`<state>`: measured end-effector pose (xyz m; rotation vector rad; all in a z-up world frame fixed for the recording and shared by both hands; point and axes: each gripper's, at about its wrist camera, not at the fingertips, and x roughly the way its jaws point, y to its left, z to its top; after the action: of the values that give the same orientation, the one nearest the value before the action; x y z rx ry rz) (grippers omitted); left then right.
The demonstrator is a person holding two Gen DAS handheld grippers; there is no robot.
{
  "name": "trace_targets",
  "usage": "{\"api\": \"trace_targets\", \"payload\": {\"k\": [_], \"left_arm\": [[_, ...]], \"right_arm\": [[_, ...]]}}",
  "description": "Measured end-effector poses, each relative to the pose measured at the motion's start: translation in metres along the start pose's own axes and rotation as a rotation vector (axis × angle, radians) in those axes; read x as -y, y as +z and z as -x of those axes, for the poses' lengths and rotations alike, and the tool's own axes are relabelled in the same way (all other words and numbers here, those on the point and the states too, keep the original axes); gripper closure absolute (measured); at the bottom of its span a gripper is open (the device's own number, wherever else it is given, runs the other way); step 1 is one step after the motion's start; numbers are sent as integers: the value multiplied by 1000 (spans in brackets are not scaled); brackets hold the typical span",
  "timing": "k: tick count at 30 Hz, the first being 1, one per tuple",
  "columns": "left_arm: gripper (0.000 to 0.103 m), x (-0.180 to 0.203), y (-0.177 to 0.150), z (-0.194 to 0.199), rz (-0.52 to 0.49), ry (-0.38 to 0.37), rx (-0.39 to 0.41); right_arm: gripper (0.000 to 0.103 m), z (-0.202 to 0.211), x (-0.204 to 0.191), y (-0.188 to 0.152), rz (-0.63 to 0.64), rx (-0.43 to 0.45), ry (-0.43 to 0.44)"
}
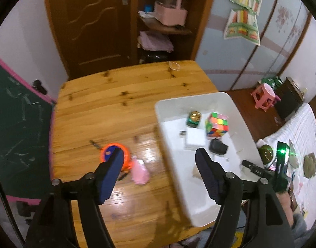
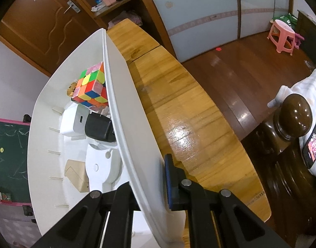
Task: Organize rigid objects
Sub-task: 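Move the left tool back to the pink pouch beside the cord reel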
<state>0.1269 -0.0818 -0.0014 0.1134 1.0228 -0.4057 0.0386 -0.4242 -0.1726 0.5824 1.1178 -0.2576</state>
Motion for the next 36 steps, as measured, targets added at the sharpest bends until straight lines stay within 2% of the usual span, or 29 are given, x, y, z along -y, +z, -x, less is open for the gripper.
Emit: {"api": "trace_targets", "payload": {"k": [4, 8, 15, 18, 28, 36], "left_arm": [[28, -23, -11, 11, 27, 37, 27], [26, -49, -24, 1, 76, 51, 8], [26, -77, -56, -59, 182, 46, -123], [26, -85, -69, -87, 254, 15, -184], [26, -75, -93, -153, 338, -12, -287], [26, -56, -85, -176, 324, 62, -280]], "right_arm": [[94, 0, -1, 0, -1, -4, -10], [94, -2, -4, -1, 3, -8, -31], [94, -2, -7, -3, 11, -8, -58], [93, -2, -9, -3, 14, -8, -68], [93, -2, -13, -2, 30, -12, -87], [93, -2, -12, -2, 32, -24, -83]]}}
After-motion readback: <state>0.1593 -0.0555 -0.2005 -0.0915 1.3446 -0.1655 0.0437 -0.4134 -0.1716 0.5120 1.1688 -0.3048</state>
